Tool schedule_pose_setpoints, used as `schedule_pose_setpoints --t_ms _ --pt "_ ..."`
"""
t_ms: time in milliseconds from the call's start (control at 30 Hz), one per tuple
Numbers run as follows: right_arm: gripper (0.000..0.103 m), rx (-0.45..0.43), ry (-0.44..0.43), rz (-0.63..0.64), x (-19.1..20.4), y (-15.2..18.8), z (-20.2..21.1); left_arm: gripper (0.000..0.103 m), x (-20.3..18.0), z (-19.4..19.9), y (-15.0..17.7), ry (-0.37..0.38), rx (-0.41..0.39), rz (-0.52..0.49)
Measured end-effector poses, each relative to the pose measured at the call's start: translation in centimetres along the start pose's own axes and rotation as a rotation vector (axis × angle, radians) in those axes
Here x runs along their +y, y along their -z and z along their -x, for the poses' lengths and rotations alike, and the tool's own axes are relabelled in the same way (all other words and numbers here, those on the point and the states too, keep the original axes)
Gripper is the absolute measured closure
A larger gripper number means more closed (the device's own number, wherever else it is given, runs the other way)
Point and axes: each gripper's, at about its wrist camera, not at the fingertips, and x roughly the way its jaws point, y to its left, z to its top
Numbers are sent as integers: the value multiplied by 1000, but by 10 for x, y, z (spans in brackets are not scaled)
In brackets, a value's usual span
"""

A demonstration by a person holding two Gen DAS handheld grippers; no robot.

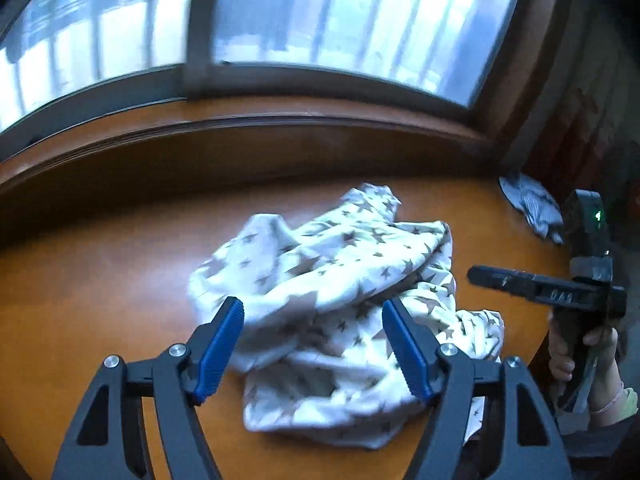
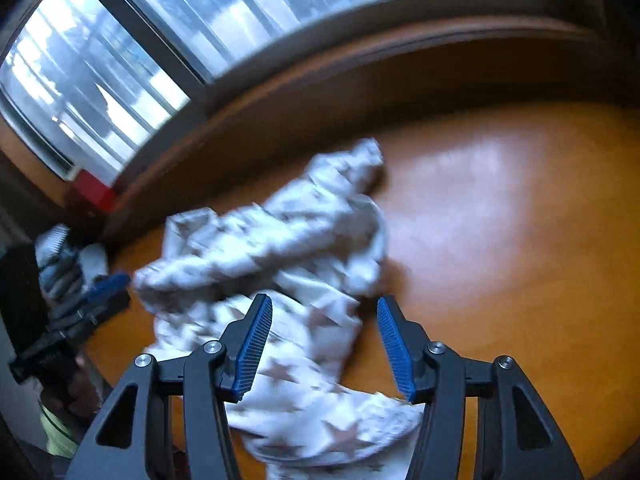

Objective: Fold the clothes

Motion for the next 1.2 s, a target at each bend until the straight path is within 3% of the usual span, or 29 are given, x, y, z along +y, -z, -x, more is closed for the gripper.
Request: schedule_pose_setpoints --t_ms 133,267,300,333,367,400,433,467,500,600,767,933,1033,1100,1200 --pt "48 63 18 20 8 8 -21 33 -22 -37 -7 6 79 -162" --pt "48 87 34 58 21 14 -37 34 -28 -68 -7 -105 109 -212" --pt "48 87 38 64 24 15 -41 39 -25 -71 -8 -121 112 -196" --pt "48 83 37 69 27 16 -43 59 -22 -75 -9 -136 115 -180" --pt "48 77 34 77 30 18 -44 70 -16 -75 -10 -131 122 -149" --pt "54 71 29 86 34 20 -46 75 -9 -74 -12 -116 121 -114" --pt "70 66 19 99 37 21 -46 85 -2 -70 -15 -106 113 -80" --pt "79 59 16 112 40 22 -45 90 6 -65 -17 -96 103 -47" --pt "91 49 23 122 43 22 -43 91 12 -58 -20 -98 85 -22" --pt "94 -42 61 124 45 14 -18 92 28 -25 -30 -128 0 45" --pt "94 -349 110 99 43 -15 86 93 51 35 -44 -161 -140 145" --pt "94 -476 169 160 54 -25 136 93 66 74 -46 -195 -208 207" --pt "94 -391 133 179 54 -20 121 92 76 77 -33 -236 -183 236" --pt "91 -243 59 216 51 -9 97 92 86 73 -19 -255 -150 265" --pt "89 -16 52 286 58 16 50 92 101 66 1 -243 -84 325"
